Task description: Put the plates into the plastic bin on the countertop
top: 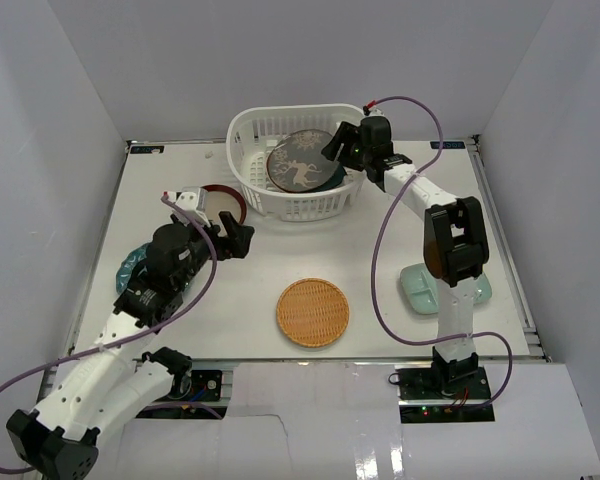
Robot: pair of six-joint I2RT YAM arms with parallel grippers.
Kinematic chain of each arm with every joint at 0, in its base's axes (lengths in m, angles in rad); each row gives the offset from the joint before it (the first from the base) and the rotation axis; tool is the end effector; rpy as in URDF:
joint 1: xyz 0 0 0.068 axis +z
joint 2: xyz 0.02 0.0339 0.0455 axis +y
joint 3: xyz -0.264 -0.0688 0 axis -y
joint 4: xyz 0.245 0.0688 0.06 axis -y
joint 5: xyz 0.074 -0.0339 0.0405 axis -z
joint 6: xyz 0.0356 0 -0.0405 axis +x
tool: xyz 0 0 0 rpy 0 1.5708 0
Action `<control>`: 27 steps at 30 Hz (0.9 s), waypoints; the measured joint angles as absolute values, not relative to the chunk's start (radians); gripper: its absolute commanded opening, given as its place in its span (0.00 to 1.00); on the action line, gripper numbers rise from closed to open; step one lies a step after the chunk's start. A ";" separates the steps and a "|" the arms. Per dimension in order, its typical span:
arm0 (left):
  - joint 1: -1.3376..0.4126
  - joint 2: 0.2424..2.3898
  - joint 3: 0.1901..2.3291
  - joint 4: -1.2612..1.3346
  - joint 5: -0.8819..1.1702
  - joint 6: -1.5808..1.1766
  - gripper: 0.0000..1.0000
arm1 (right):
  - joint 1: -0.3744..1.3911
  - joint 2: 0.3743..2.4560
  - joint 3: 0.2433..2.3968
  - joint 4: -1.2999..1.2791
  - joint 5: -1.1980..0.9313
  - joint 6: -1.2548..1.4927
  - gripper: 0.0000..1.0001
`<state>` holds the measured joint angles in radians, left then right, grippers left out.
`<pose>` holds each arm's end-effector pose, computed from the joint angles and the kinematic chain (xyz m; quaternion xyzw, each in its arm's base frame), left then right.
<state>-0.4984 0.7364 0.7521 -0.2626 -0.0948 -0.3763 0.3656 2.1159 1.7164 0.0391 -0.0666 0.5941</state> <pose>0.1549 -0.0805 0.3279 0.0190 0.7882 -0.2262 0.5720 0.4740 0.1840 0.2606 0.0749 0.8187 0.2868 0.4918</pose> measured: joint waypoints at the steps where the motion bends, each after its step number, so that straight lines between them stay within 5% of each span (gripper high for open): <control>1: -0.498 0.748 0.752 -0.263 -0.100 -0.379 0.98 | 0.367 2.116 1.716 0.037 -0.061 0.588 0.75; 8: -0.493 0.852 0.765 -0.285 -0.139 -0.432 0.94 | 0.368 2.075 1.716 0.024 -0.039 0.525 0.93; 14: -0.488 0.937 0.824 -0.292 -0.184 -0.484 0.90 | 0.379 1.912 1.672 0.028 -0.054 0.467 0.91; 17: -0.465 0.994 0.853 -0.275 -0.190 -0.501 0.84 | 0.396 1.789 1.586 0.042 -0.086 0.450 0.81; 24: -0.191 1.203 0.904 -0.224 -0.053 -0.554 0.74 | 0.593 1.485 1.191 0.168 -0.146 0.407 0.18; 27: -0.052 1.305 0.936 -0.213 0.037 -0.576 0.68 | 0.672 1.392 1.029 0.202 -0.173 0.412 0.16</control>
<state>-0.0517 1.3052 0.9356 -0.2134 0.0368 -0.5758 0.6724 1.3922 1.0286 0.2020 -0.1726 0.4118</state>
